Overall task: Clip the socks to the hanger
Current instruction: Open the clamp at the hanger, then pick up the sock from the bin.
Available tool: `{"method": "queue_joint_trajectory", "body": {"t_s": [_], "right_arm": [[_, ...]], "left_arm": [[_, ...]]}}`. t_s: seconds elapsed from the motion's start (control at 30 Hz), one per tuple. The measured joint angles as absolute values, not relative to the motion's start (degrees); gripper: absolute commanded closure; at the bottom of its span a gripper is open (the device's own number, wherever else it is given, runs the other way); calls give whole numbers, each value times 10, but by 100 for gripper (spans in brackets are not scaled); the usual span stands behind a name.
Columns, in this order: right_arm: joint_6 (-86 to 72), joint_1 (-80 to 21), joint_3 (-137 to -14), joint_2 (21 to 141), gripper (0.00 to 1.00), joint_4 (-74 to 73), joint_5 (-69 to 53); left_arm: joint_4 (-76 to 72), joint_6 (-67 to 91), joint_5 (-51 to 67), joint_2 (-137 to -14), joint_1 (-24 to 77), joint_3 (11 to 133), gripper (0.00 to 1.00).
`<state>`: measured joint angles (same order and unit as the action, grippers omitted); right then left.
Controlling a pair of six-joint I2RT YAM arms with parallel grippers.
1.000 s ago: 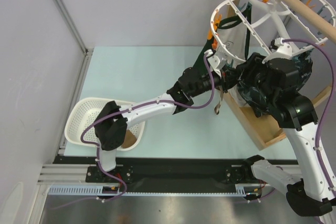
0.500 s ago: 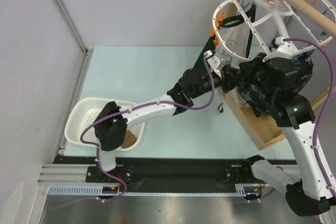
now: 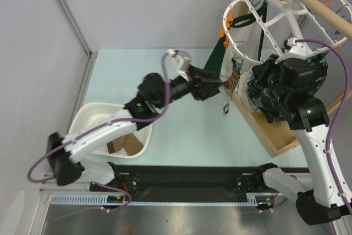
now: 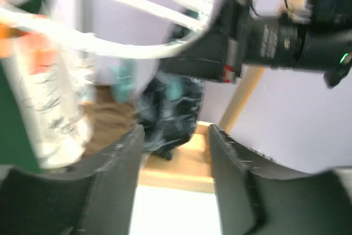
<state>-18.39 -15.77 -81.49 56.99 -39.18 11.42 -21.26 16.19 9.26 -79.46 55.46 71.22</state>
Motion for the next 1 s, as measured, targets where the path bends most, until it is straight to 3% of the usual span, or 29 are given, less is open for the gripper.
{"method": "queue_joint_trajectory", "body": {"t_s": [0.13,0.33,0.47,0.77,1.0], "right_arm": [[-179,-154,-815,569,100,-392,109],[-177,-151,-815,569,100,-393,95],[-177,-151,-815,569,100,-393,85],[-177,-151,-815,569,100,-392,81],[-178,-151,-815,568,100,-392,76]], "left_arm": [[-95,240,79,-641,443,664,45],[136,323,-55,-447,286,541,16],[273,363,-121,-403,227,507,0],[457,498,-168,-592,93,478,0],[472,616,-150,-609,63,390,8]]}}
